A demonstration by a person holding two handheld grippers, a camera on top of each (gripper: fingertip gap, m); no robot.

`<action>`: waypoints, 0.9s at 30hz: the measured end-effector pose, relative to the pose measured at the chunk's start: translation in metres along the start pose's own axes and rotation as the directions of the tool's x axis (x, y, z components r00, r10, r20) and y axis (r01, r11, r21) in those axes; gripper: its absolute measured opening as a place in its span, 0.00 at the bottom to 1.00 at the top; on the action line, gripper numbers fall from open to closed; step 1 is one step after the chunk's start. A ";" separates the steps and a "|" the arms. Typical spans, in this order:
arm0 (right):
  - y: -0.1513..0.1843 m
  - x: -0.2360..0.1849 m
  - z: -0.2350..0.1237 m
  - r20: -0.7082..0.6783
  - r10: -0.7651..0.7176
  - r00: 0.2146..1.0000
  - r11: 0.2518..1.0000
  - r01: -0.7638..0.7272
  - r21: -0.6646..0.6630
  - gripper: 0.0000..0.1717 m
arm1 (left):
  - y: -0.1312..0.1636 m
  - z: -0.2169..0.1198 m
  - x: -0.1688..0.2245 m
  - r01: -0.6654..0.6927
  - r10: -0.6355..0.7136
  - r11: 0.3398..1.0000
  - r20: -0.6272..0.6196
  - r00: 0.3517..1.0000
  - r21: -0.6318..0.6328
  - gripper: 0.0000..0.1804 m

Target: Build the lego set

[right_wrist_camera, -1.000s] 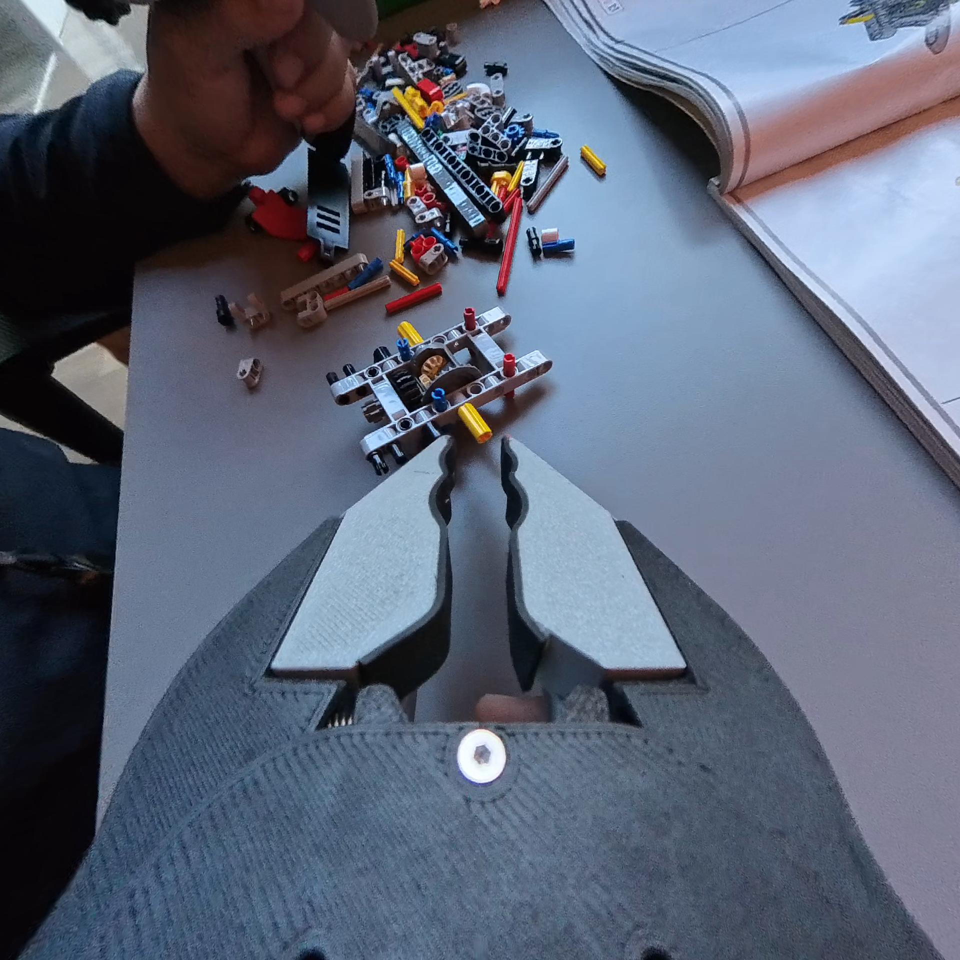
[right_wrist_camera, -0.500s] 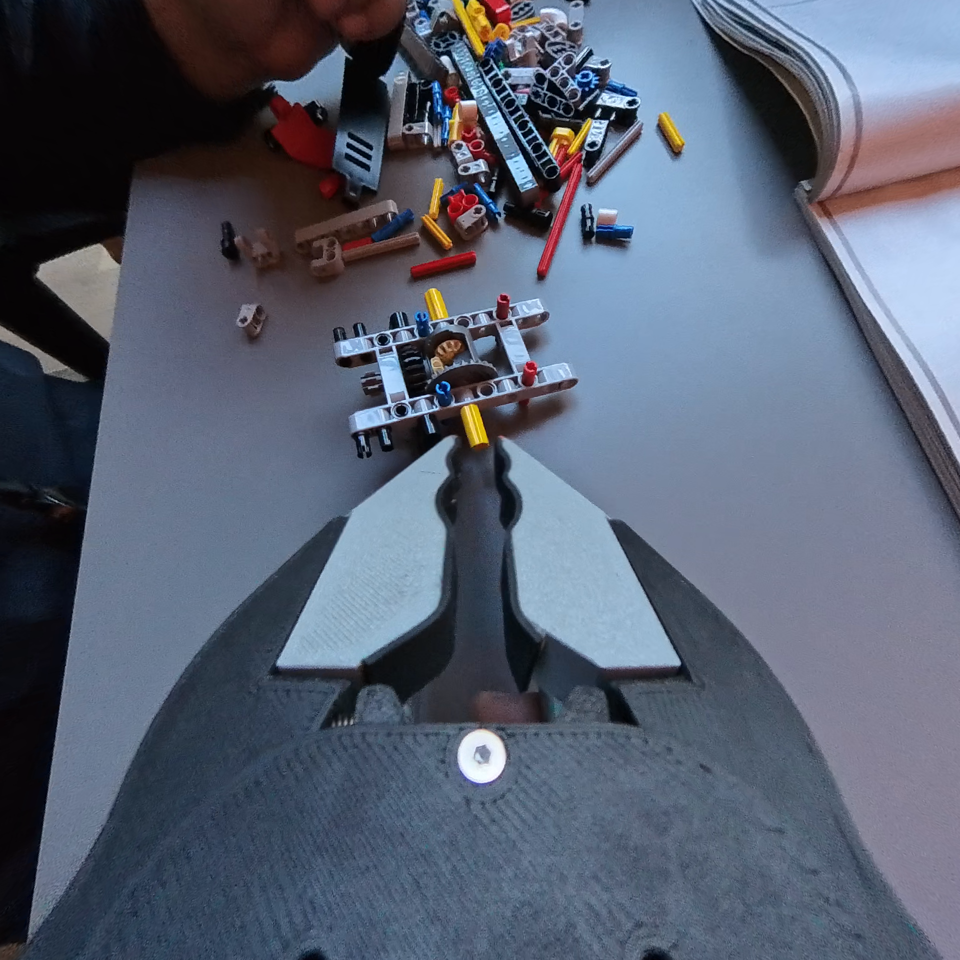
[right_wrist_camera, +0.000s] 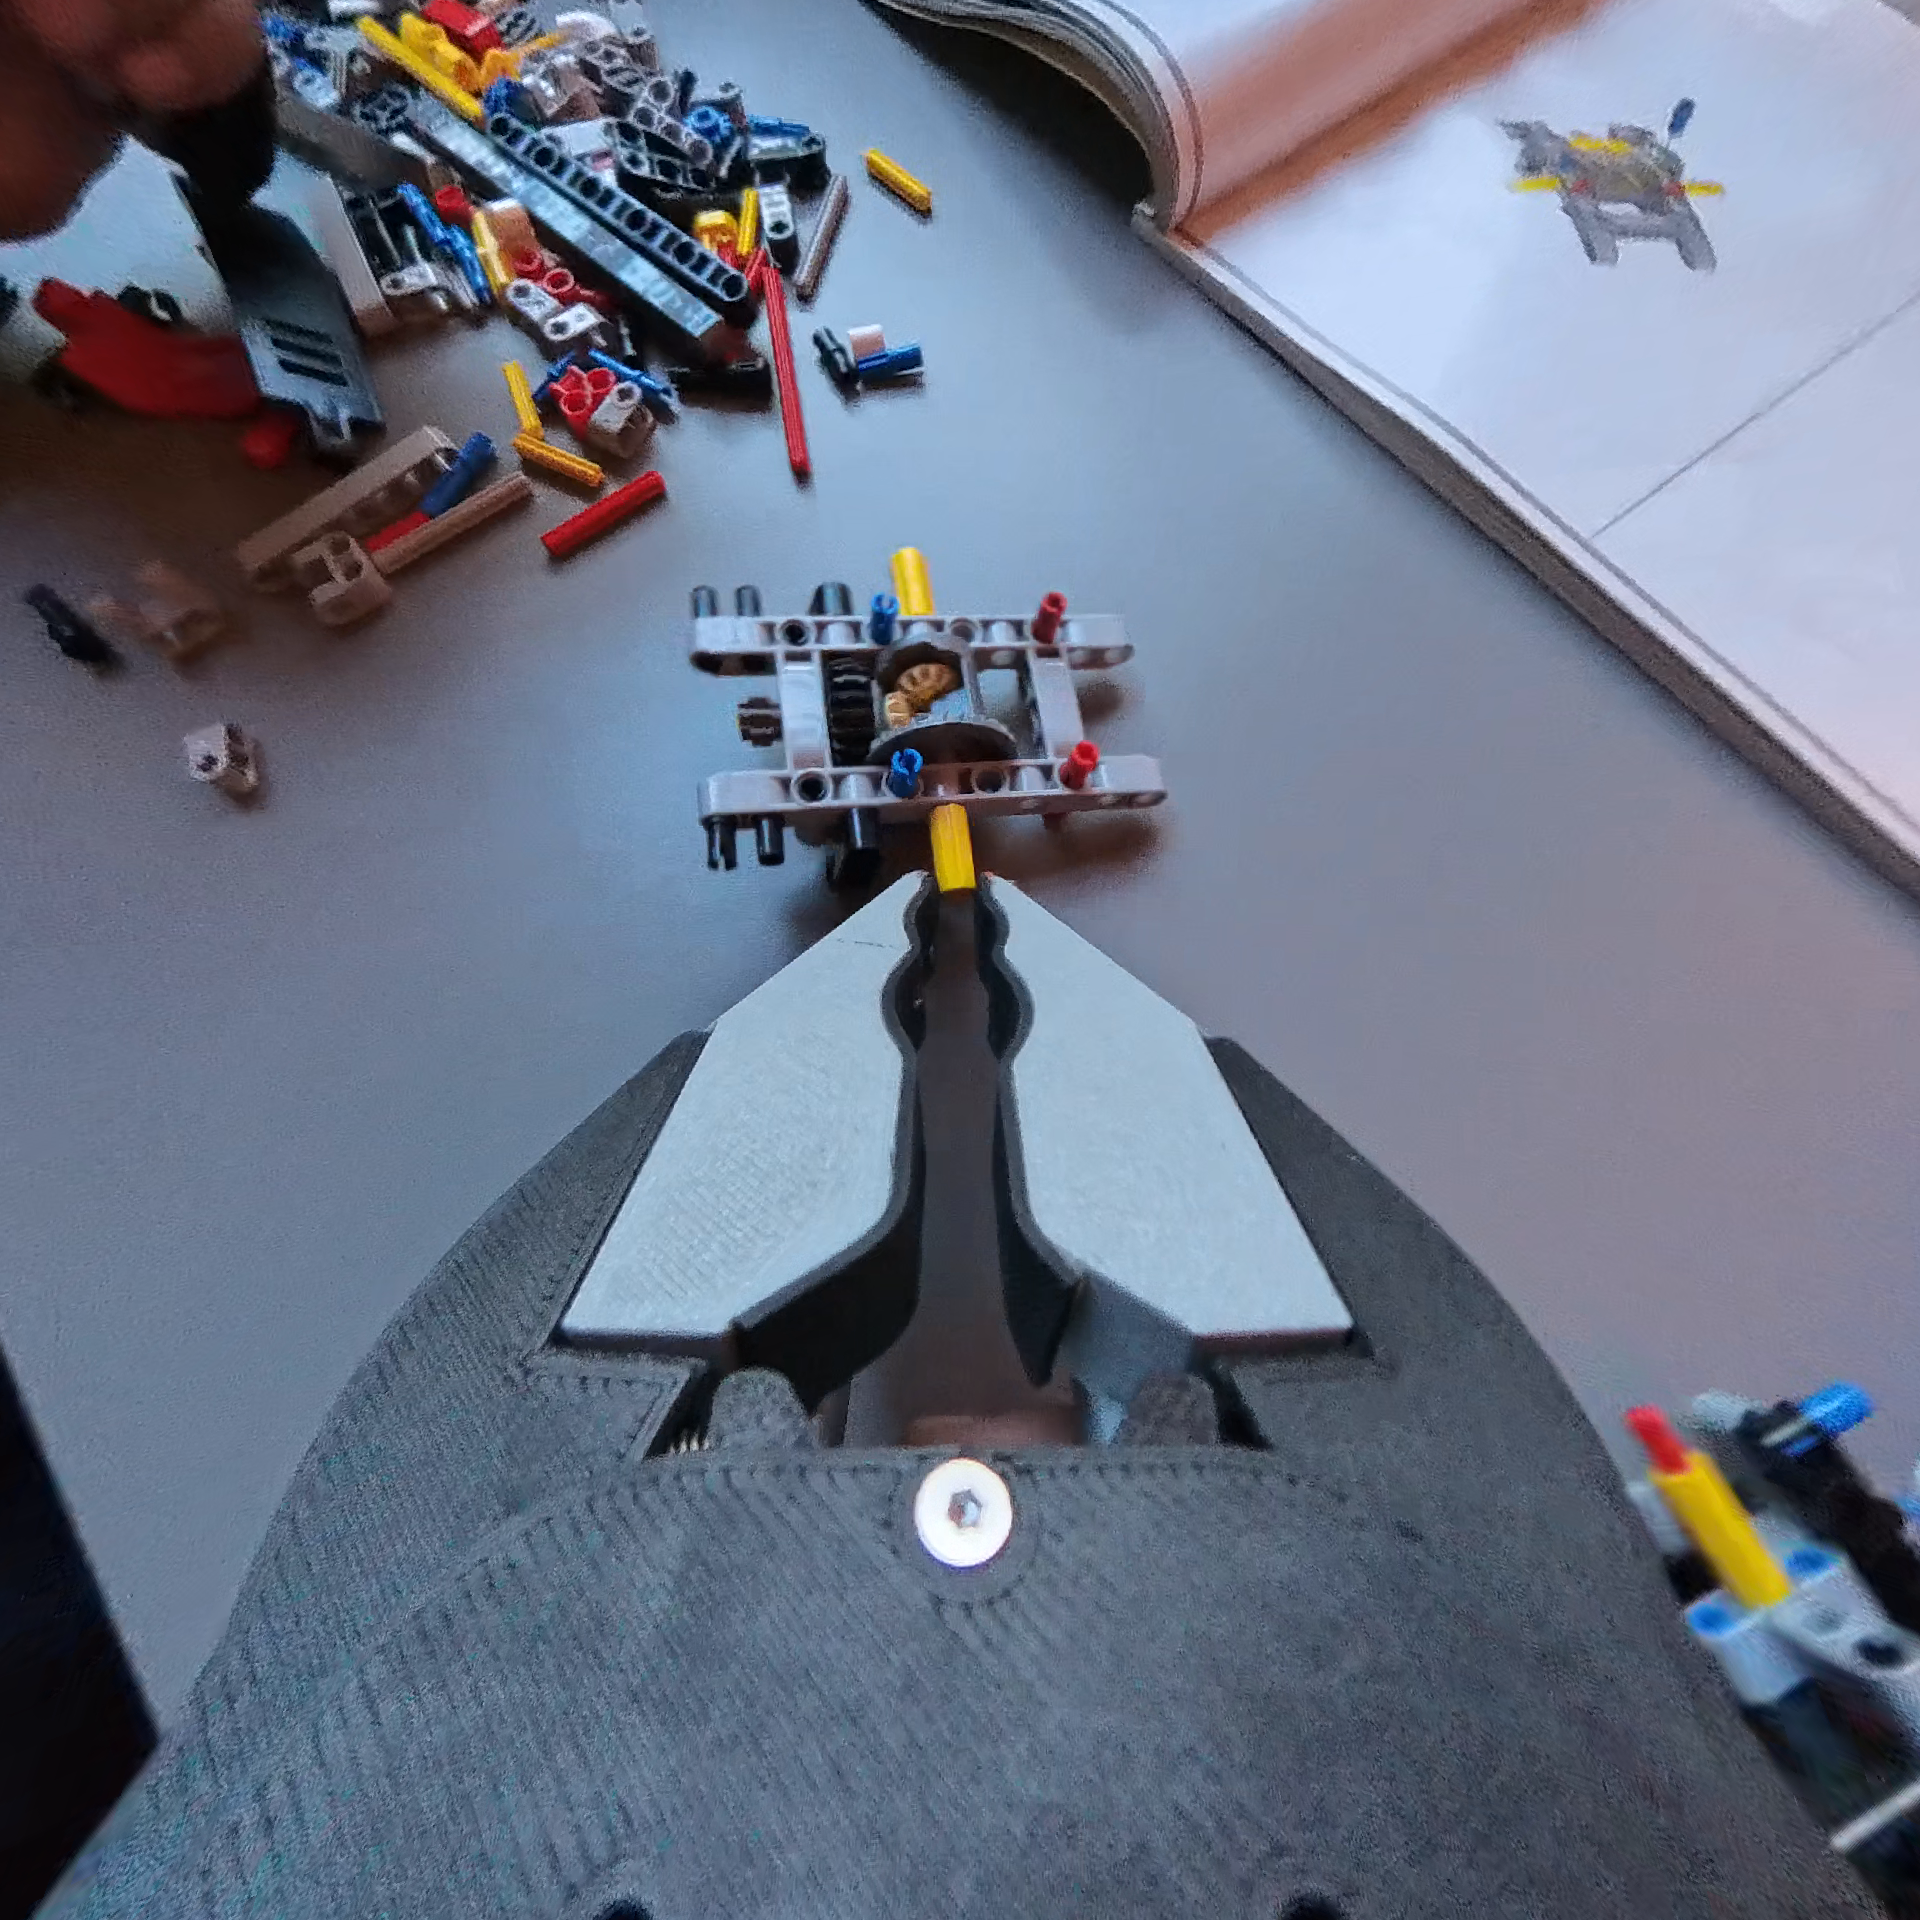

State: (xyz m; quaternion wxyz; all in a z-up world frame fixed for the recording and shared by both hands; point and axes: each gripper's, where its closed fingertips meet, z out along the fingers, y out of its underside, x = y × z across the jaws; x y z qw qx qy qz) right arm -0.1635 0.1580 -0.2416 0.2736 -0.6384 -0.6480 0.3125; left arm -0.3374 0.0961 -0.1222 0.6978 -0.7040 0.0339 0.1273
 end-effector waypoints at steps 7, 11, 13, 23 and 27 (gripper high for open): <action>0.002 -0.031 -0.001 0.003 0.028 1.000 1.000 -0.028 0.014 0.02 | 0.000 0.000 0.001 -0.002 0.002 1.000 -0.002 1.000 0.000 0.00; -0.001 -0.044 -0.001 0.104 0.036 0.994 0.999 -0.039 0.025 0.03 | 0.001 0.000 0.000 -0.004 0.004 1.000 0.000 1.000 -0.004 0.00; -0.001 -0.046 -0.003 0.118 0.041 0.992 0.999 -0.045 0.025 0.04 | 0.001 0.001 0.000 -0.004 0.004 1.000 0.001 1.000 -0.005 0.00; -0.015 -0.014 -0.030 0.050 0.015 0.999 0.978 -0.025 0.207 0.06 | 0.001 0.001 0.001 -0.003 0.003 1.000 -0.003 1.000 -0.004 0.00; -0.032 -0.001 -0.041 -0.014 -0.030 0.999 0.942 0.033 0.334 0.07 | 0.002 0.001 0.003 -0.009 0.009 1.000 -0.005 1.000 -0.007 0.00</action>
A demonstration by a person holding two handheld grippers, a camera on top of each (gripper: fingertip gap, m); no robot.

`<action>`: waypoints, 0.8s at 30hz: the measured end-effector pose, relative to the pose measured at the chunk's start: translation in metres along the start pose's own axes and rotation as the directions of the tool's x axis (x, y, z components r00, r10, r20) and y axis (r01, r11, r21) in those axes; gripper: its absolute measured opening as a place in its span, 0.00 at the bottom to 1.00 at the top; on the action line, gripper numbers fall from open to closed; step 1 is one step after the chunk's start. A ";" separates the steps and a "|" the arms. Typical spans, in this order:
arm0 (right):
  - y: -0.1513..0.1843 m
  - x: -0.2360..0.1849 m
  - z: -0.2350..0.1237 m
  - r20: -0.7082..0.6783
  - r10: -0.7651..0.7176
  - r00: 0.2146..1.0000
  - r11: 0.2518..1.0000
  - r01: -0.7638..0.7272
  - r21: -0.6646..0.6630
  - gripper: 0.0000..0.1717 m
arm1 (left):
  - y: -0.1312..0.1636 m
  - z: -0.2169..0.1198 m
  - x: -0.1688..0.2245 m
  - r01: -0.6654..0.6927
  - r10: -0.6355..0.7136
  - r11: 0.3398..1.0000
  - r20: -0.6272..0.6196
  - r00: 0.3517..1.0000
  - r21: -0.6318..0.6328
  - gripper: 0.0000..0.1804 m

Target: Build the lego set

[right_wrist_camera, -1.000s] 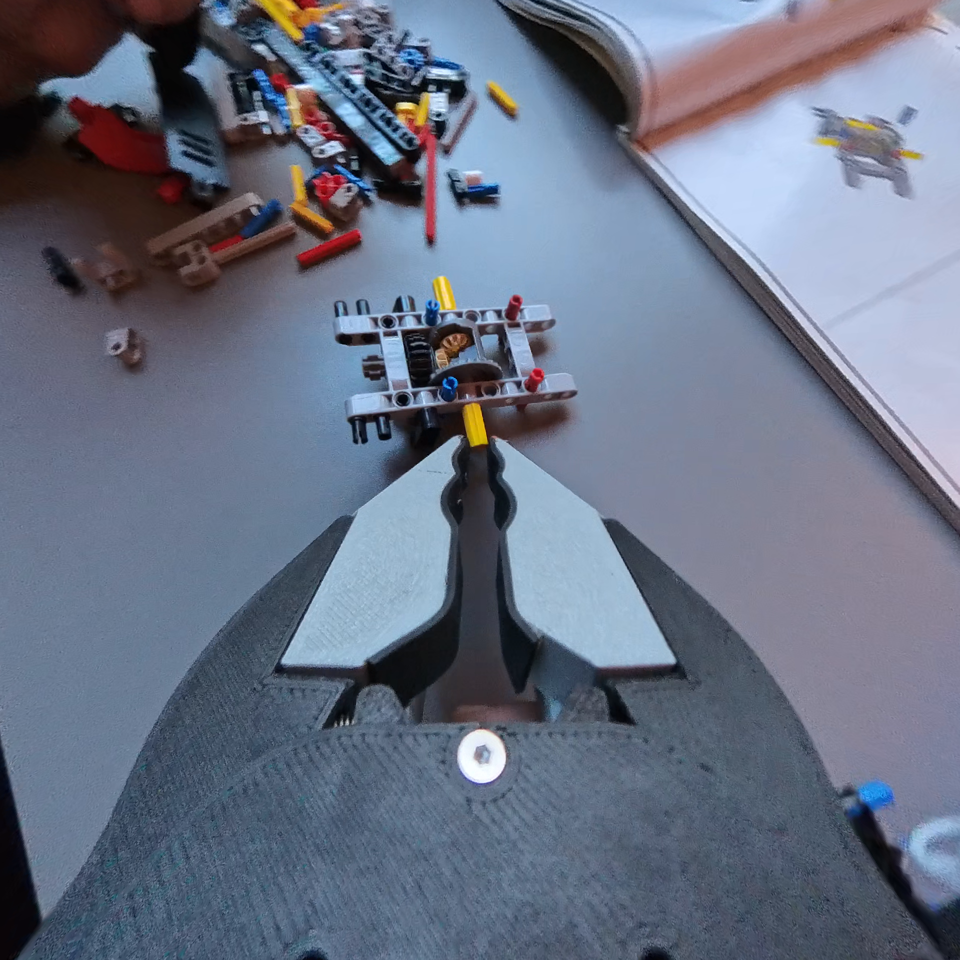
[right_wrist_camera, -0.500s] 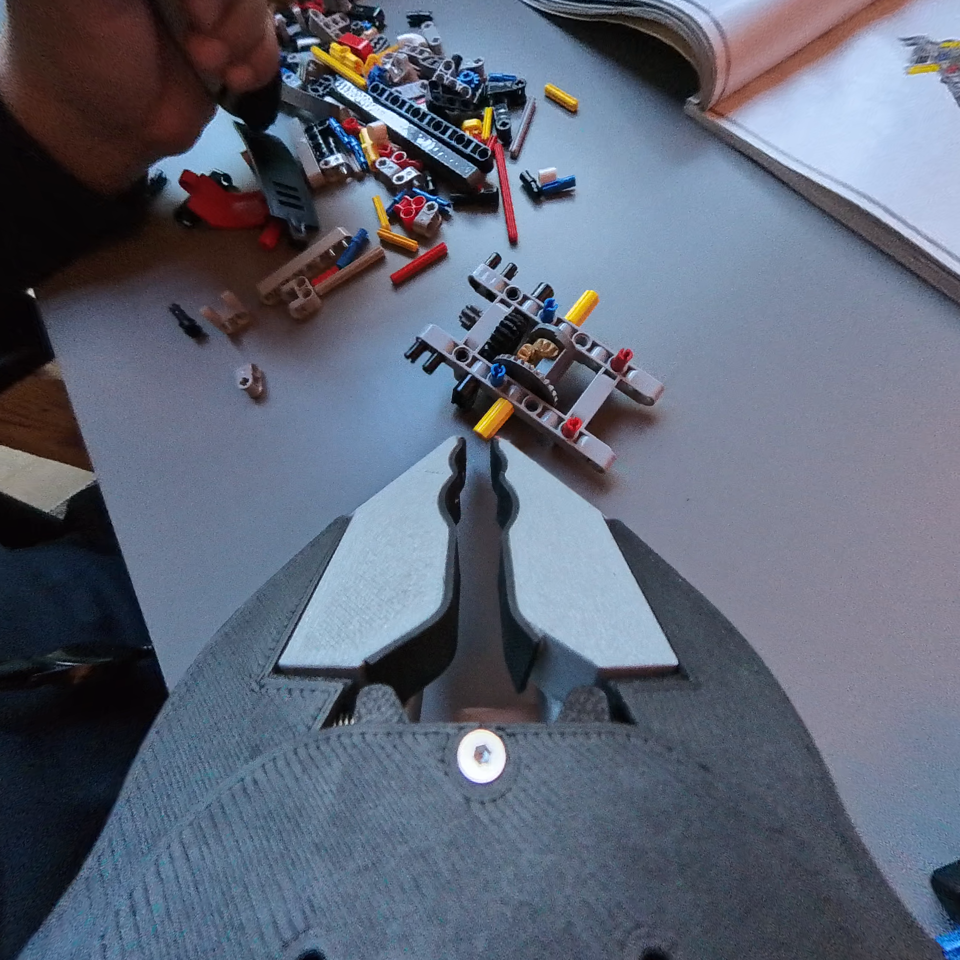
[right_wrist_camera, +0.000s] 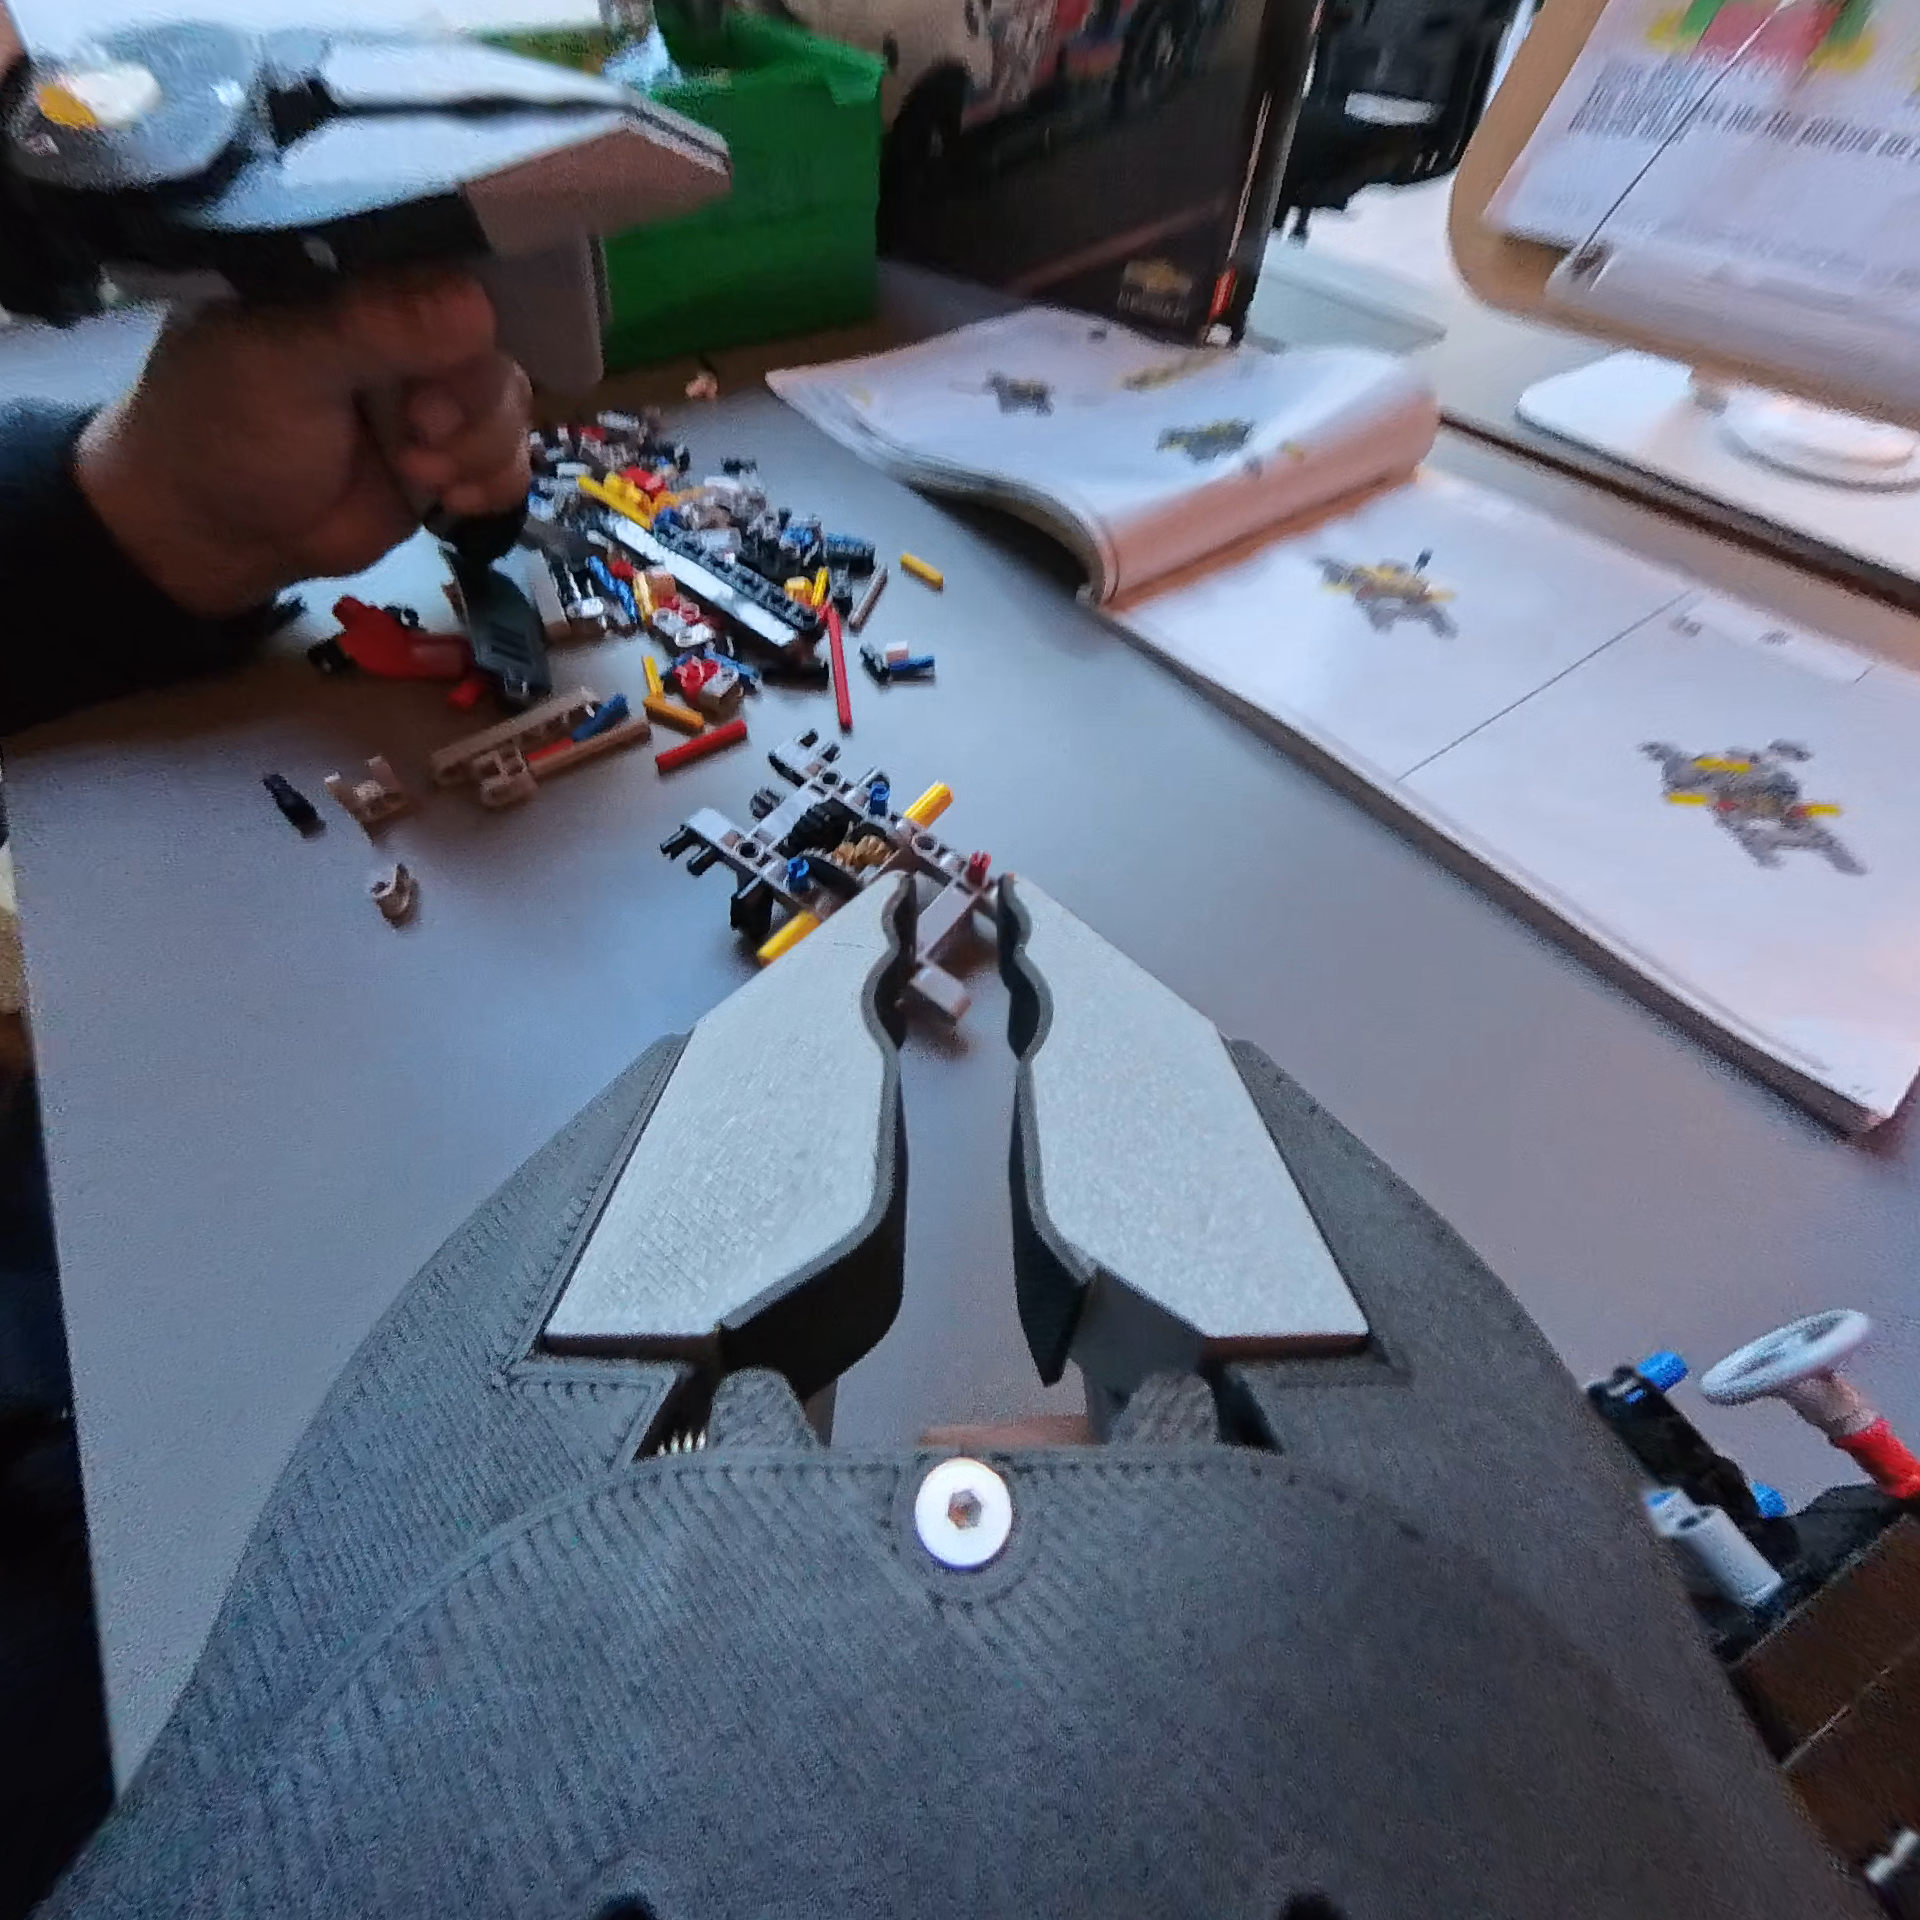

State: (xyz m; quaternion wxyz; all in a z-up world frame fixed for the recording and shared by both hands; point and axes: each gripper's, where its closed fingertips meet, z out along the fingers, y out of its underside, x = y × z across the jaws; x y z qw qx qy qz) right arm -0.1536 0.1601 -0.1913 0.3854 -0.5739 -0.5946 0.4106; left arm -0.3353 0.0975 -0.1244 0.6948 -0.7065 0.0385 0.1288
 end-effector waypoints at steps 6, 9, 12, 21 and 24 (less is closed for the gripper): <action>-0.010 0.000 -0.003 0.014 -0.002 1.000 0.997 0.001 0.075 0.08 | -0.001 0.000 -0.001 0.011 -0.011 1.000 0.001 1.000 0.004 0.00; -0.013 0.001 -0.005 0.029 0.019 0.999 0.995 -0.022 0.096 0.08 | 0.001 0.000 -0.002 0.006 -0.006 1.000 0.006 1.000 0.000 0.00; -0.015 0.002 -0.006 0.042 0.034 0.999 0.993 -0.038 0.113 0.08 | 0.001 0.000 -0.003 0.010 -0.010 1.000 0.010 1.000 -0.001 0.00; -0.017 0.002 -0.007 0.045 0.034 0.998 0.991 -0.039 0.131 0.08 | 0.001 0.000 -0.004 0.014 -0.014 1.000 0.010 1.000 0.001 0.00; -0.018 0.003 -0.007 0.044 0.038 0.998 0.990 -0.044 0.134 0.08 | 0.001 0.000 -0.004 0.020 -0.020 1.000 0.011 1.000 0.002 0.00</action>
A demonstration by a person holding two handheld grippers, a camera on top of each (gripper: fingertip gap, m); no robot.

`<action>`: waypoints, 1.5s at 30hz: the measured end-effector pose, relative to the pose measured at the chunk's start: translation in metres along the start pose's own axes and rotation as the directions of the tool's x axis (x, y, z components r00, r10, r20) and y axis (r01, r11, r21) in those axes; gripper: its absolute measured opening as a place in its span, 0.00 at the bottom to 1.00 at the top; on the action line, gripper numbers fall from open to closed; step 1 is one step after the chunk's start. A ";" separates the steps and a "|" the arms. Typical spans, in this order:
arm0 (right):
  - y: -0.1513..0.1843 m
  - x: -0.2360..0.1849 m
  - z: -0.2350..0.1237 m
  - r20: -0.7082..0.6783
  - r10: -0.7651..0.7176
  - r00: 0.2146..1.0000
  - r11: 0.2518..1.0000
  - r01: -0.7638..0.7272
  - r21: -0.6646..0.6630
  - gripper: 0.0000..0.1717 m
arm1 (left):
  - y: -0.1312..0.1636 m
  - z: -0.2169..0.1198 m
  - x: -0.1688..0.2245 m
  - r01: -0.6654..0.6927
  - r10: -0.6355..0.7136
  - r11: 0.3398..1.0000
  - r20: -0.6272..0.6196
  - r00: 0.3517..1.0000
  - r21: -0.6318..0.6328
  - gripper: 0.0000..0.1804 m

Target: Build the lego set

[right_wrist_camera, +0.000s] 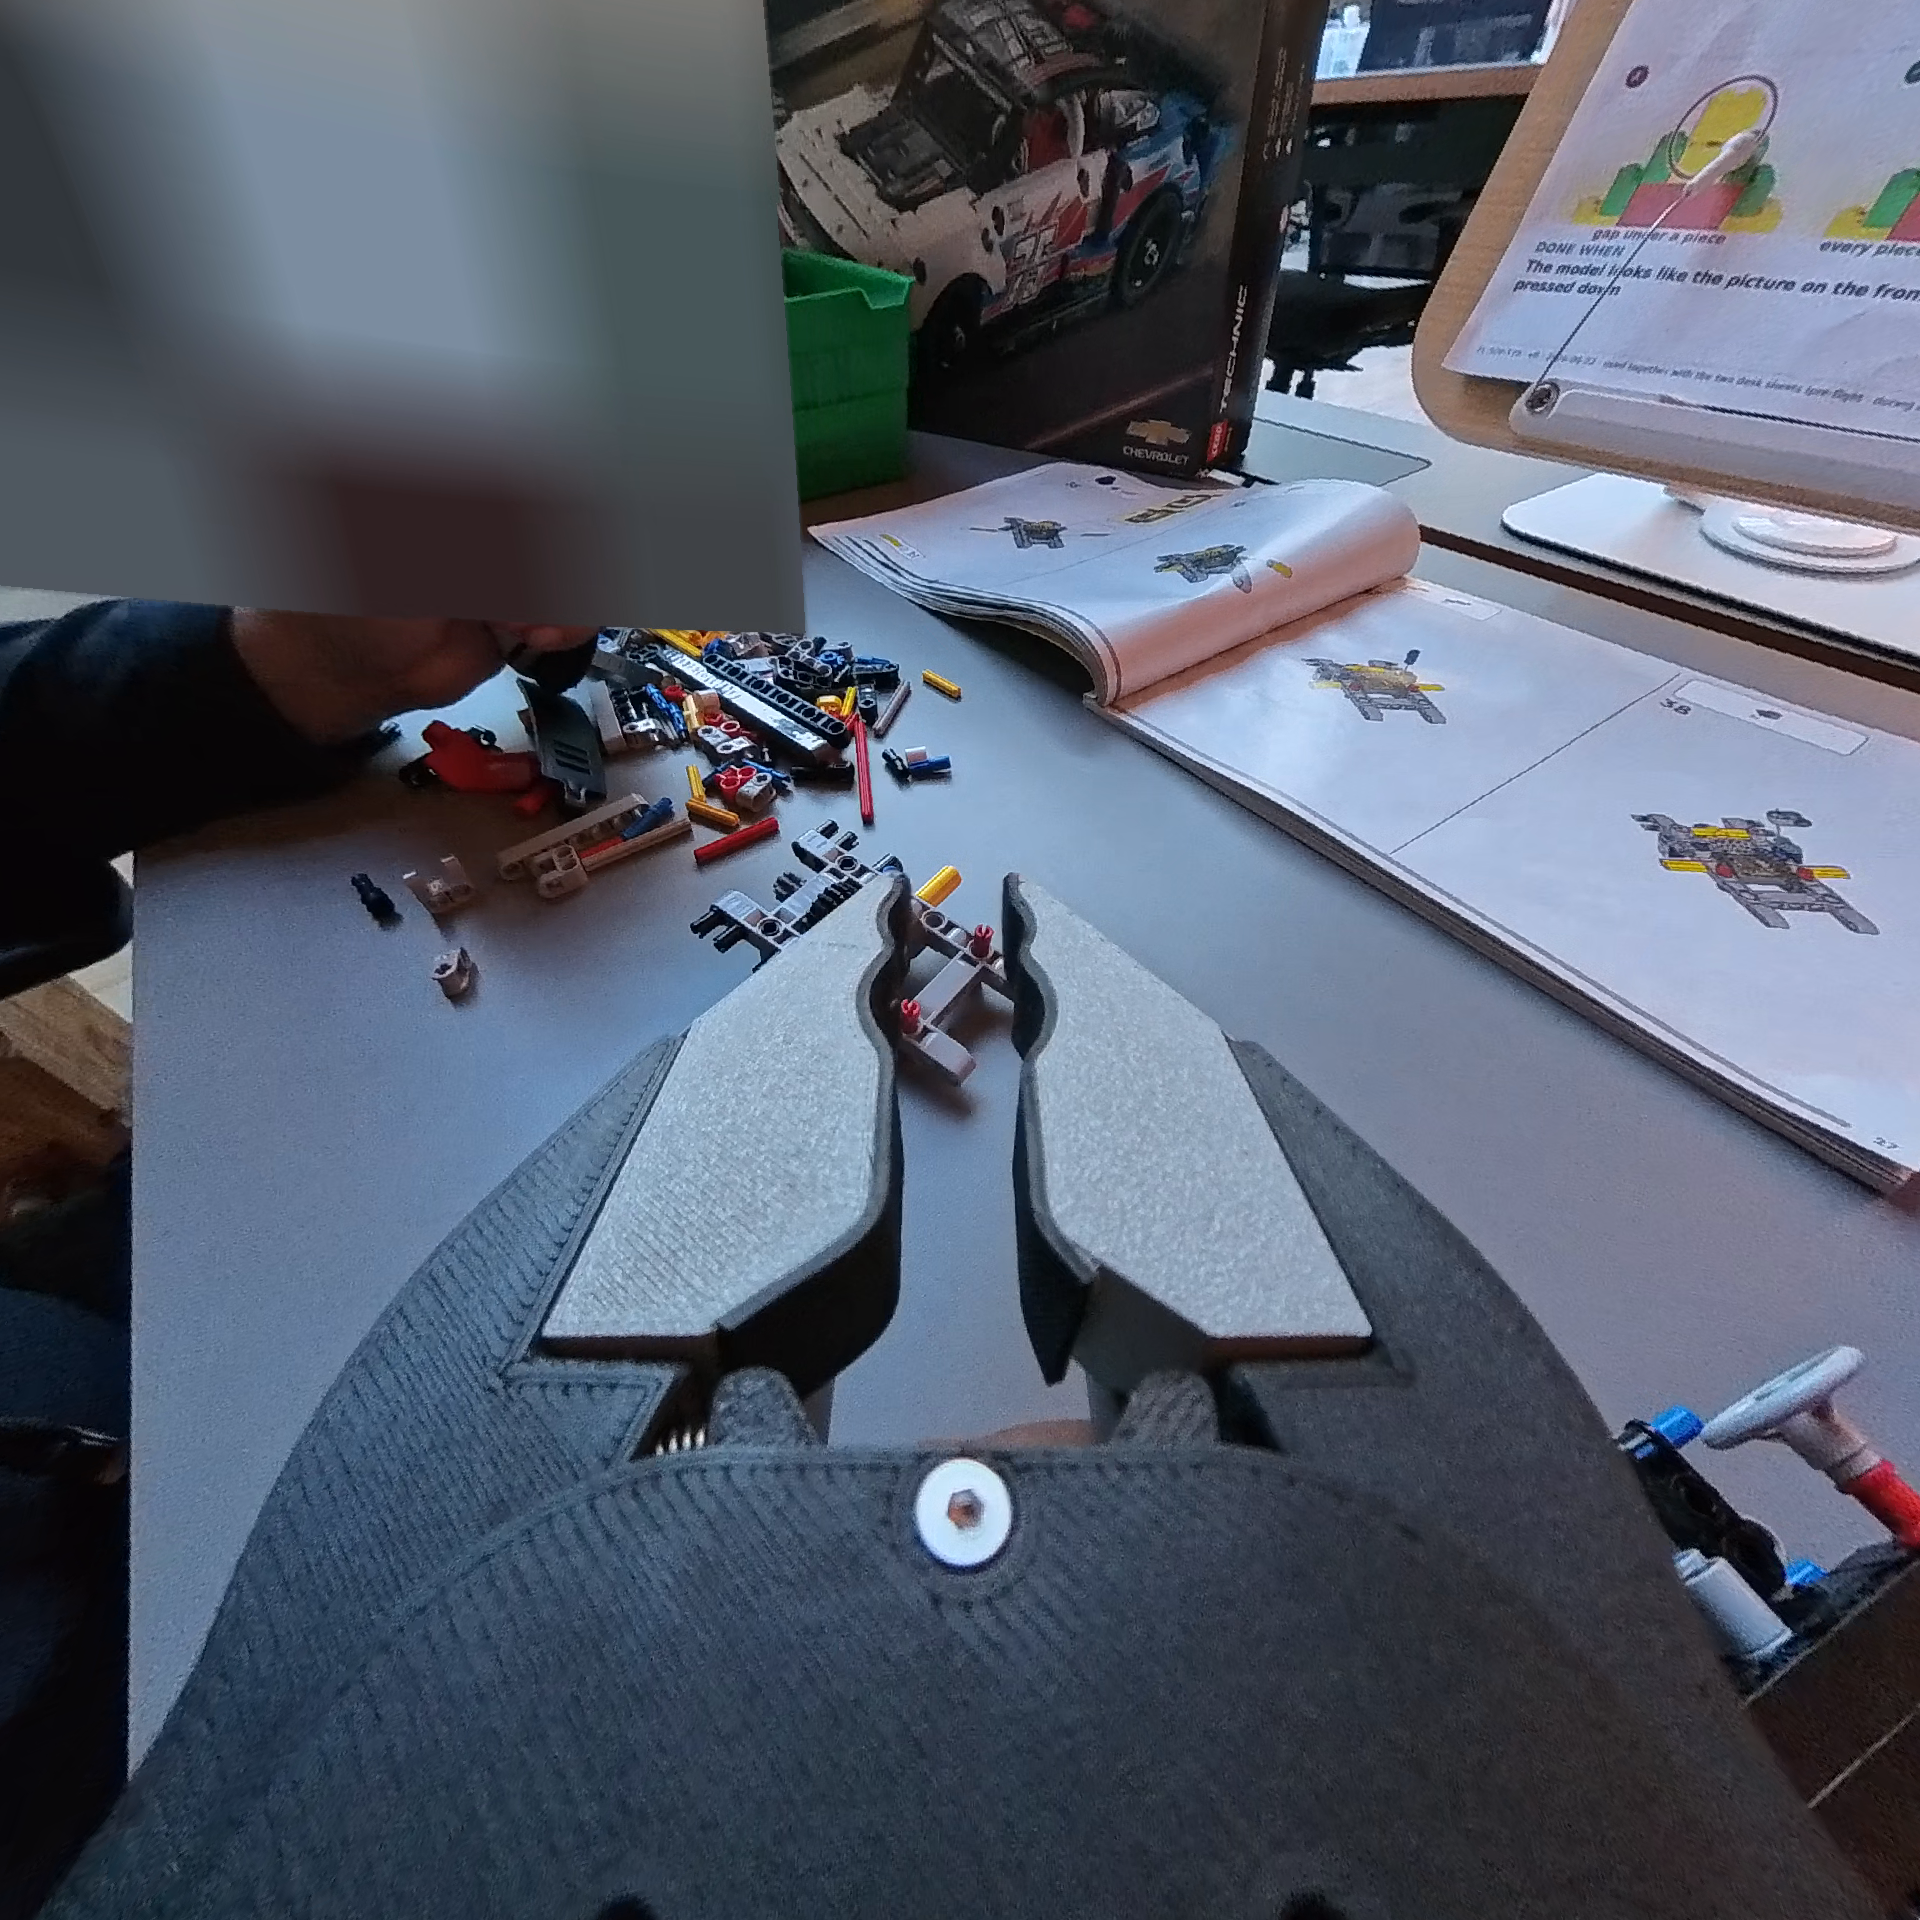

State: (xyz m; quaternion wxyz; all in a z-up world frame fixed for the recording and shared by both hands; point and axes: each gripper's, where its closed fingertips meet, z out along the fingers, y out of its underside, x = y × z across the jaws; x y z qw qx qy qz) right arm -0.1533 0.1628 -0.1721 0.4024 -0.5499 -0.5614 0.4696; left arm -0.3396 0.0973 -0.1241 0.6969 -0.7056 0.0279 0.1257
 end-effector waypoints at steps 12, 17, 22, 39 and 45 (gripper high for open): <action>-0.004 0.003 -0.003 -0.004 0.009 1.000 0.999 -0.009 0.035 0.08 | 0.000 0.000 -0.001 0.006 -0.006 1.000 0.001 1.000 0.002 0.00; -0.005 0.004 -0.004 -0.007 0.014 1.000 0.999 -0.014 0.046 0.08 | -0.001 -0.001 -0.001 0.005 -0.005 1.000 0.004 1.000 0.007 0.00; -0.005 0.004 -0.004 -0.011 0.006 1.000 0.999 -0.005 0.047 0.08 | -0.001 -0.001 -0.001 0.009 -0.009 1.000 0.004 1.000 0.005 0.00; -0.015 -0.003 -0.007 -0.003 -0.031 1.000 0.994 0.031 0.106 0.20 | -0.002 0.000 0.001 0.020 -0.020 1.000 -0.005 1.000 0.009 0.00; -0.011 -0.014 -0.001 0.064 -0.031 0.997 0.996 0.026 0.080 0.31 | 0.000 0.000 0.000 0.025 -0.025 1.000 -0.002 1.000 0.005 0.00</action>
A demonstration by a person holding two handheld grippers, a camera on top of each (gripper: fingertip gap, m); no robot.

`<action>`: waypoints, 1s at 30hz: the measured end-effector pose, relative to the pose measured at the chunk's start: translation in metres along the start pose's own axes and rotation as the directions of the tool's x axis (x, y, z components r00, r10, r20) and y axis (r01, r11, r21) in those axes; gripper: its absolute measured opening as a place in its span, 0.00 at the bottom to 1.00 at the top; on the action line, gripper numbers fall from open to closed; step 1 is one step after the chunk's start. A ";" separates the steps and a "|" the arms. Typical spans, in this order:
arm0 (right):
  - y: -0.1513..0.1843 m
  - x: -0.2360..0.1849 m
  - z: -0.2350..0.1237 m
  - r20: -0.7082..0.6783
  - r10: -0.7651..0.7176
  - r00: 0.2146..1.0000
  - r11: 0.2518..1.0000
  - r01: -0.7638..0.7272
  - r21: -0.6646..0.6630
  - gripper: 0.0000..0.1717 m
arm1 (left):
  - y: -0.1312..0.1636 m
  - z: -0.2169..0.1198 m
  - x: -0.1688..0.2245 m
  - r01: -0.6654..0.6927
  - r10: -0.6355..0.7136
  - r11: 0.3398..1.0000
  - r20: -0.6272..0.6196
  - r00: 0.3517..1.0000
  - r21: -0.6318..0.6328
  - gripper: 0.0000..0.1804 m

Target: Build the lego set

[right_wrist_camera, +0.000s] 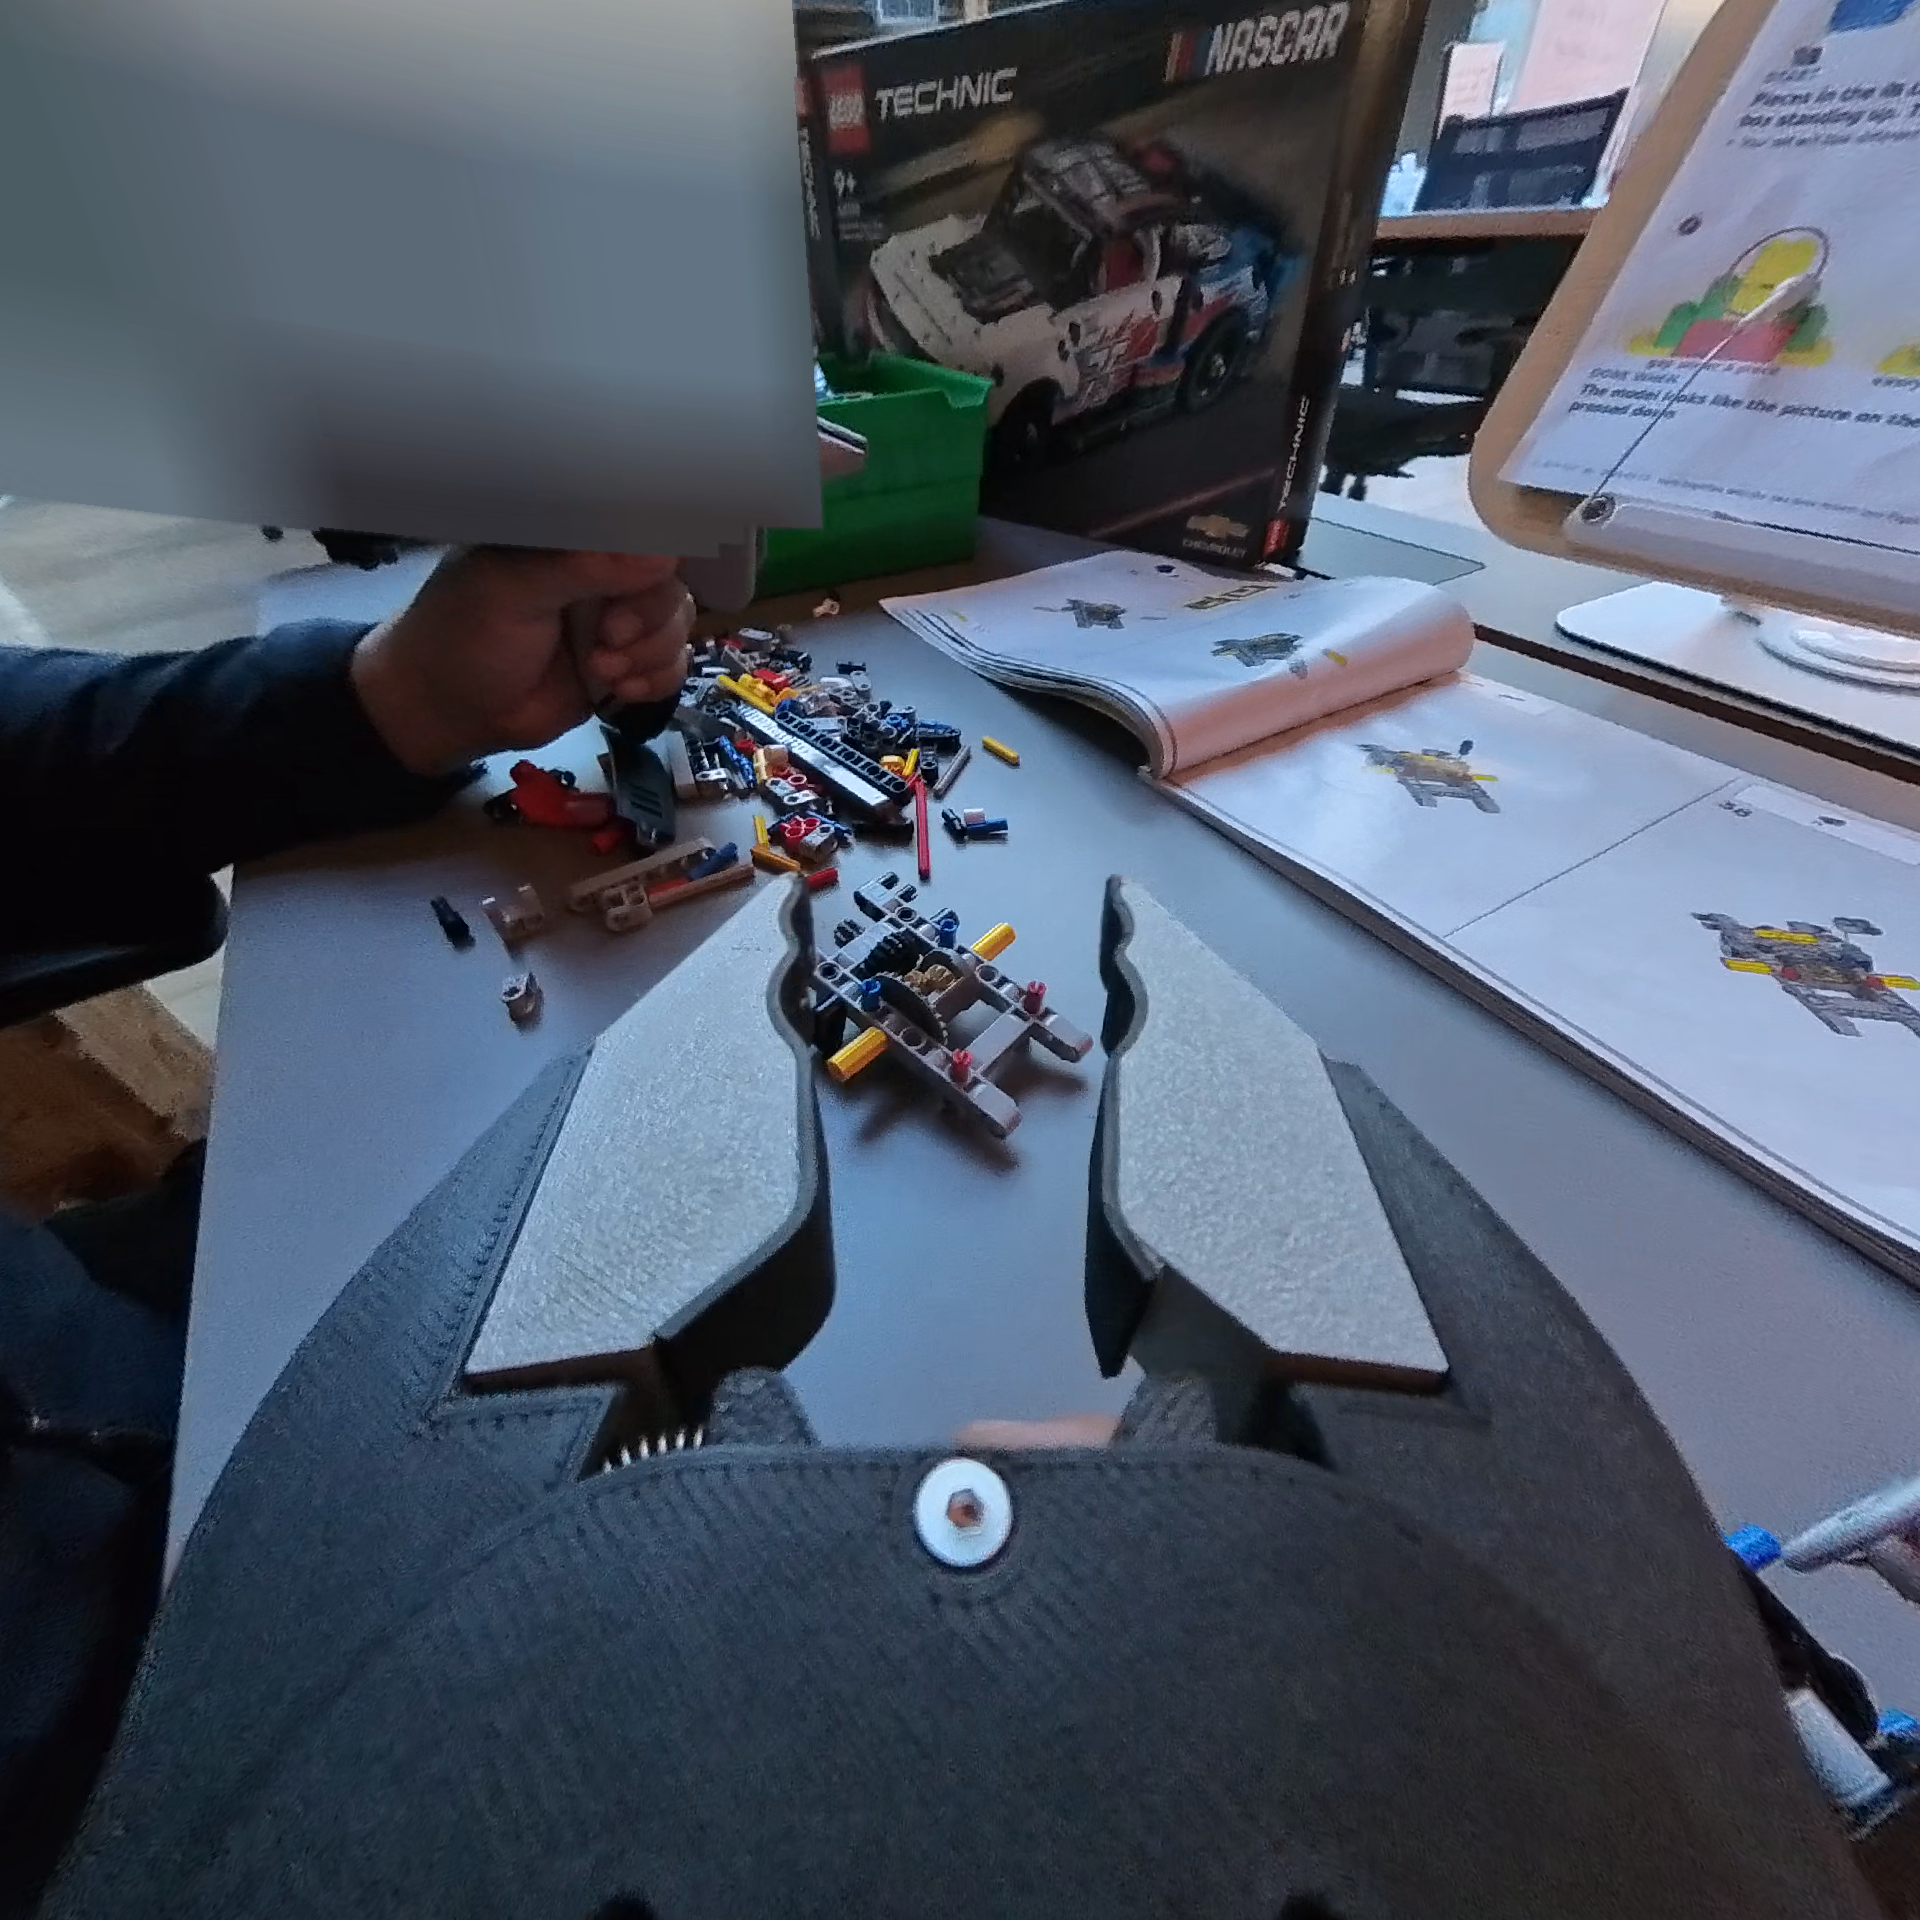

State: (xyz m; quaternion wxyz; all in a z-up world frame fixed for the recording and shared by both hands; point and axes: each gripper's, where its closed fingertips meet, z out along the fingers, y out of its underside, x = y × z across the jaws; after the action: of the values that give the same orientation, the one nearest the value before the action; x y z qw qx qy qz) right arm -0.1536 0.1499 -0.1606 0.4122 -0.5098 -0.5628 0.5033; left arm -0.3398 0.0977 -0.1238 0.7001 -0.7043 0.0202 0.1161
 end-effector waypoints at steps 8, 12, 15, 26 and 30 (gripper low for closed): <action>0.011 -0.008 0.003 0.027 -0.040 0.999 0.996 0.042 -0.081 0.00 | 0.001 0.001 0.005 -0.011 0.011 1.000 -0.013 1.000 -0.004 0.00; 0.006 -0.006 0.000 0.027 -0.018 0.999 0.999 0.019 -0.046 0.08 | 0.000 0.000 0.004 -0.008 0.008 1.000 -0.008 1.000 -0.001 0.00; 0.010 0.000 -0.001 0.009 0.016 1.000 0.997 -0.015 -0.071 0.00 | -0.005 -0.002 0.003 0.009 -0.009 1.000 -0.008 1.000 0.025 0.00; 0.007 0.006 -0.009 -0.038 -0.026 0.999 0.997 0.024 -0.067 0.00 | -0.013 -0.005 0.001 0.046 -0.046 0.997 -0.008 0.999 0.068 0.00; 0.002 0.009 -0.011 -0.020 0.046 0.999 0.999 -0.047 -0.020 0.00 | -0.013 -0.006 -0.003 0.064 -0.064 0.995 -0.004 0.998 0.081 0.00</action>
State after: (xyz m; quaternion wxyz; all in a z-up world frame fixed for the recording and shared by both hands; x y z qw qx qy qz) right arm -0.1440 0.1600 -0.1614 0.4007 -0.5318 -0.5519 0.5020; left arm -0.3394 0.0917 -0.1102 0.7315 -0.6755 0.0028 0.0925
